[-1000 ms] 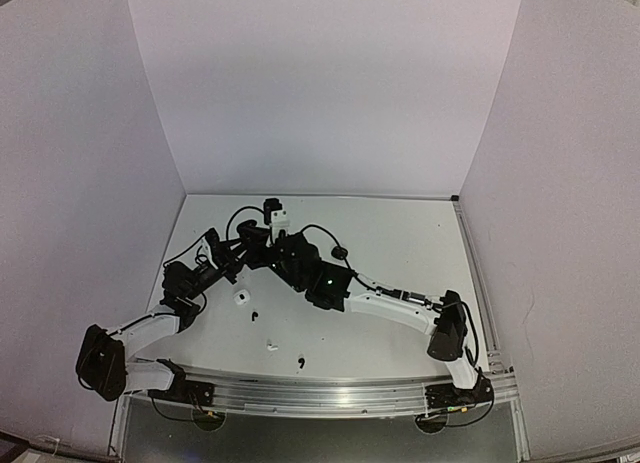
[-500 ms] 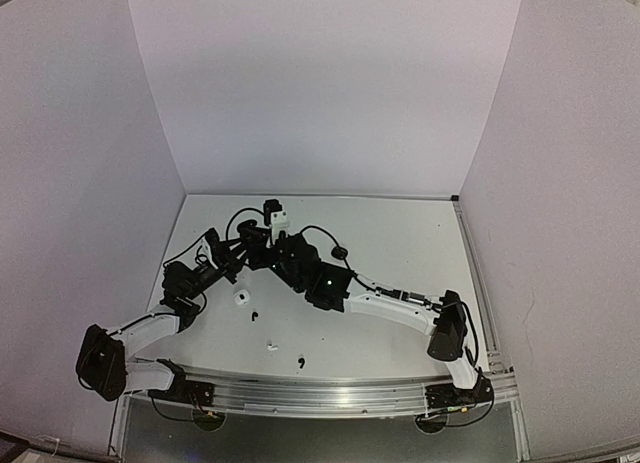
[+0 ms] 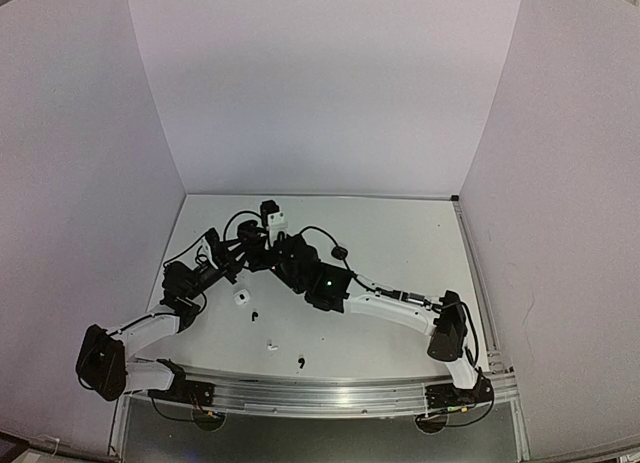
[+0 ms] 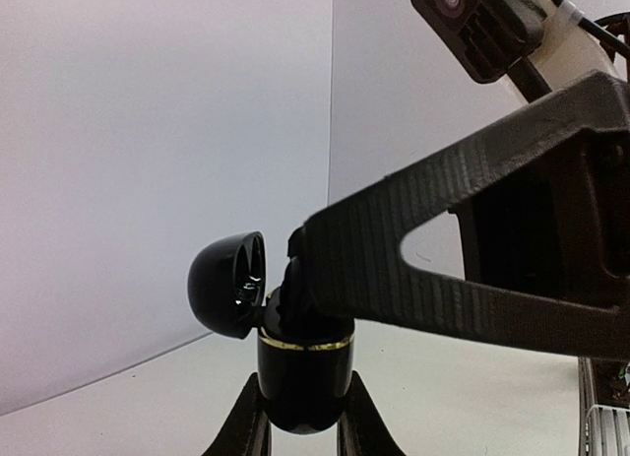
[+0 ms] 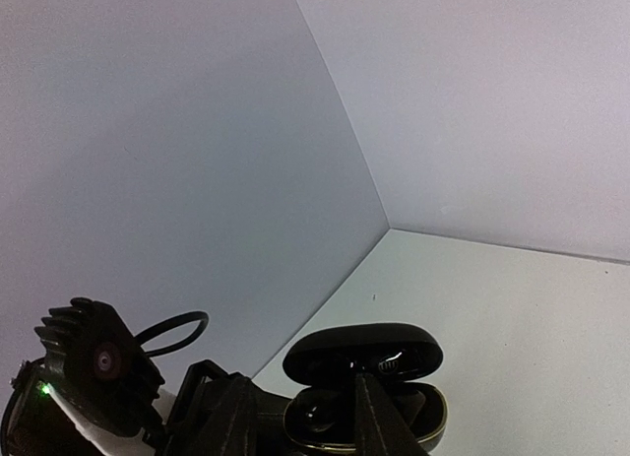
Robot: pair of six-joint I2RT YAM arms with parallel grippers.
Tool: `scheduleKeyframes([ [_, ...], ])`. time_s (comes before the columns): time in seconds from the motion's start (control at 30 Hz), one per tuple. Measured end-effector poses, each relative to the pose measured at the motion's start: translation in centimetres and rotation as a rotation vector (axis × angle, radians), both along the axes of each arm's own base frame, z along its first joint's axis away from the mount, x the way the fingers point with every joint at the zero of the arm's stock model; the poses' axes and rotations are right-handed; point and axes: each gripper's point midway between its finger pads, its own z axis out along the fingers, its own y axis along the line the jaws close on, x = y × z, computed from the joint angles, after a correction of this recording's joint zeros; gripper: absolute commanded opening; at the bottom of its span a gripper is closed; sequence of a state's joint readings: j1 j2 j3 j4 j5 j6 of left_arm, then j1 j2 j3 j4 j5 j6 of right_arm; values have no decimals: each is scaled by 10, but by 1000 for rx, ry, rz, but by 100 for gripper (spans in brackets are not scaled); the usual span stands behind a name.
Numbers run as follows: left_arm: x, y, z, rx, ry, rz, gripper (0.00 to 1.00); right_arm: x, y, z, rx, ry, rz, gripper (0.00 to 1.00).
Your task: Insert the wireless bluetooth earbuds into the charging case
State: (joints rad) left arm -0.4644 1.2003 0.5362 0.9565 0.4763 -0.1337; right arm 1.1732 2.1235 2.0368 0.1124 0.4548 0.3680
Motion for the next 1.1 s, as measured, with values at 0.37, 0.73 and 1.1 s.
scheduleKeyframes([
  [0.37,1,-1,-5,-22,69,-15,0,-6,2,-2,-60,-27,36,54],
  [0.73,-2,-3,-6,-23,80,-40,0,-18,-8,21,-99,-76,81,61],
  [1.1,-26,-20,-23,147,-51,-176,0,-22,-57,71,-64,-15,48,58],
])
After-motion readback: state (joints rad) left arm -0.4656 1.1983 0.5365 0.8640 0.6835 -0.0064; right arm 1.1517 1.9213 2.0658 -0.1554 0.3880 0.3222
